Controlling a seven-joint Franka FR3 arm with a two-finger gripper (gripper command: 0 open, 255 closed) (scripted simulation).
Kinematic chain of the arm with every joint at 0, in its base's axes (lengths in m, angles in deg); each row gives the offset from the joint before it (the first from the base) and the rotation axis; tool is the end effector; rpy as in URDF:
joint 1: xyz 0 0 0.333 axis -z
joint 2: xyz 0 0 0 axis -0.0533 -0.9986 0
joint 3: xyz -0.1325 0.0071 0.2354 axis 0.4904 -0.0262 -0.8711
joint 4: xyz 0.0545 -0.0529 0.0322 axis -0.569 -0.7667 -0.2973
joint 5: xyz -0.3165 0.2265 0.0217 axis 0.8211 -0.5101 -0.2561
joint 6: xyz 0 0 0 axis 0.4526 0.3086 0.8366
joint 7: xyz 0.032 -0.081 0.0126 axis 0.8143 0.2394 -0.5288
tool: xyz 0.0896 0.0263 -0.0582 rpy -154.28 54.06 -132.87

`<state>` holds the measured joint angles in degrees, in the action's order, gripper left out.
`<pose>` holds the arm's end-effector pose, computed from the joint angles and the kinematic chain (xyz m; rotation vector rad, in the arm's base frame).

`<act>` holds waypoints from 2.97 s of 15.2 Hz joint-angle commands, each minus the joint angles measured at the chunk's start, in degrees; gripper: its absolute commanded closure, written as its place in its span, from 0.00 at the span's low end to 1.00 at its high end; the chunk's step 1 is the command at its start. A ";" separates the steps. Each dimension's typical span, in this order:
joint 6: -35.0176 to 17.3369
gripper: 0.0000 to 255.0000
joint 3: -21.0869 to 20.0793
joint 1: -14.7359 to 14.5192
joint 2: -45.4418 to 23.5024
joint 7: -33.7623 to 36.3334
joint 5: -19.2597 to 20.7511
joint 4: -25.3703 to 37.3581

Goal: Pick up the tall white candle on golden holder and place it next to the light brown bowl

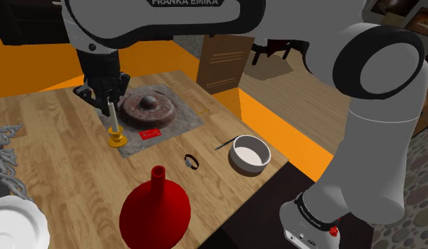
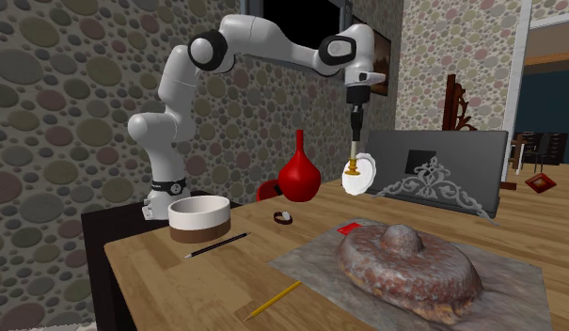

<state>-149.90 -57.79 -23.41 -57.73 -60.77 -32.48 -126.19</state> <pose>0.5450 0.3974 0.4215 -3.0901 -0.5234 -0.0052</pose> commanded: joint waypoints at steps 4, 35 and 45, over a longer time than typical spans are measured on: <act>3.84 1.00 -0.08 -0.27 0.08 -0.29 -0.11 3.78; -0.60 1.00 8.22 13.79 46.87 -23.45 -13.94 -45.55; 2.25 1.00 17.27 17.02 62.94 -35.09 -11.86 -59.17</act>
<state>-147.94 -41.47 -6.75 3.42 -94.65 -44.74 -183.78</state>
